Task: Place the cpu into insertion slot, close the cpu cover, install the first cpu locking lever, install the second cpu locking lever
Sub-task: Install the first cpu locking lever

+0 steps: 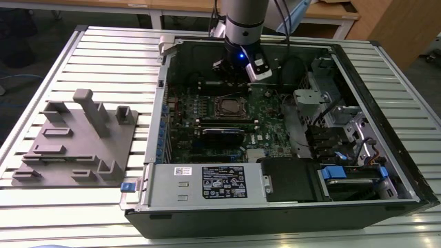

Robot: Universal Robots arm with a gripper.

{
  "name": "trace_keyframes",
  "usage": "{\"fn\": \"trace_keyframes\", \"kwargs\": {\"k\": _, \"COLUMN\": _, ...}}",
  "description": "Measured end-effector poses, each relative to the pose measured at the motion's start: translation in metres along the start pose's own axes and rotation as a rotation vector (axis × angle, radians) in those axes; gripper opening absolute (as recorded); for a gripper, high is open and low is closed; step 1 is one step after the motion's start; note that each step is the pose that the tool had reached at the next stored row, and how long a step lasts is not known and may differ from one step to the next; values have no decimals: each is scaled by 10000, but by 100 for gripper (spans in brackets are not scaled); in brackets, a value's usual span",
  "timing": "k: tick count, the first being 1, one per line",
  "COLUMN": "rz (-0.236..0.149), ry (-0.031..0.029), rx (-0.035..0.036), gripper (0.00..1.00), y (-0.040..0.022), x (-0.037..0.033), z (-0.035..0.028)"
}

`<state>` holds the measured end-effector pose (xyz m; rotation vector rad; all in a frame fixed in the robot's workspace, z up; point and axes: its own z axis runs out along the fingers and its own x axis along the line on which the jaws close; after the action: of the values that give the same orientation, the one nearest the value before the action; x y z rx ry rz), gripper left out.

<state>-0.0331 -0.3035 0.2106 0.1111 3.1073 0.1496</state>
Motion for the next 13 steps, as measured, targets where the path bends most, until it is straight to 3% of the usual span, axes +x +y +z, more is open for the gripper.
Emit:
{"fn": "trace_keyframes", "kwargs": {"k": 6, "rz": 1, "ry": 1, "rx": 8, "gripper": 11, "y": 11, "x": -16, "z": 6}}
{"fn": "trace_keyframes", "kwargs": {"k": 13, "rz": -8, "ry": -80, "rx": 1, "gripper": 11, "y": 9, "x": -15, "z": 31}}
